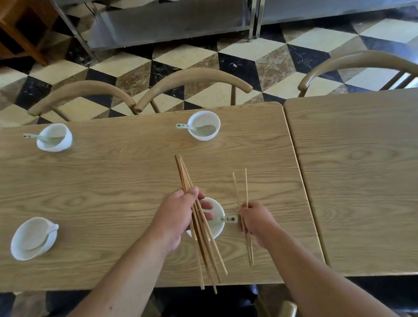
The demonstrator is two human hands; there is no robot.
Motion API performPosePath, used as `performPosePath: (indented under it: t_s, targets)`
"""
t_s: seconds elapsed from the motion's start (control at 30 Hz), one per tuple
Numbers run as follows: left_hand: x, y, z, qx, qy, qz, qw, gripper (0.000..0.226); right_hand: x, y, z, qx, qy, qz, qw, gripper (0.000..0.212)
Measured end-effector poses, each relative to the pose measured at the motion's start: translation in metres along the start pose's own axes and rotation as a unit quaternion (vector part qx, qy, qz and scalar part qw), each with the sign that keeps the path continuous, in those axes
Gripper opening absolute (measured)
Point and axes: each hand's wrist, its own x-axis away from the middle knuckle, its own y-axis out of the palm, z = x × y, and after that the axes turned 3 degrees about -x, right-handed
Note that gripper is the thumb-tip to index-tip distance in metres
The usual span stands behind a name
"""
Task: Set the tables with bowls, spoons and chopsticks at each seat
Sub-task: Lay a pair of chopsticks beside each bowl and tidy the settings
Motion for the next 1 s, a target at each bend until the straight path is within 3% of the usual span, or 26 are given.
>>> performPosePath:
  t_s: [0.13, 0.23, 0.33, 0.47, 0.53, 0.63, 0.73, 1.0]
  targets:
    - [-0.012, -0.034, -0.002, 0.012, -0.005, -0.020, 1.000, 0.026, 0.026, 0.012, -0.020, 0.002, -0.016, 0.046, 0.999, 0.022]
    - [-0.016, -0.079, -0.003, 0.033, -0.005, -0.038, 0.999, 0.026, 0.061, 0.036, -0.044, 0.061, -0.082, 0.145, 0.984, 0.033]
    - [-0.019, -0.138, -0.007, 0.062, 0.006, -0.059, 0.996, 0.025, 0.103, 0.103, -0.069, 0.050, -0.129, 0.080, 0.987, 0.023]
    - [-0.024, -0.234, -0.013, 0.053, 0.028, -0.067, 0.996, 0.027, 0.156, 0.218, -0.094, 0.255, -0.197, 0.075, 0.944, 0.024]
    - [-0.028, -0.280, -0.013, 0.048, 0.031, -0.067, 0.996, 0.029, 0.177, 0.265, -0.094, 0.204, -0.203, 0.089, 0.954, 0.021]
    - [-0.031, -0.324, -0.014, 0.035, 0.028, -0.081, 0.996, 0.031, 0.195, 0.318, -0.087, 0.056, -0.113, 0.000, 0.992, 0.024]
    - [-0.031, -0.352, -0.018, 0.040, 0.023, -0.098, 0.994, 0.030, 0.205, 0.357, -0.084, 0.004, -0.088, -0.059, 0.994, 0.024]
    - [-0.033, -0.395, -0.032, 0.102, -0.002, -0.122, 0.987, 0.030, 0.208, 0.413, -0.090, -0.085, -0.078, -0.087, 0.990, 0.017]
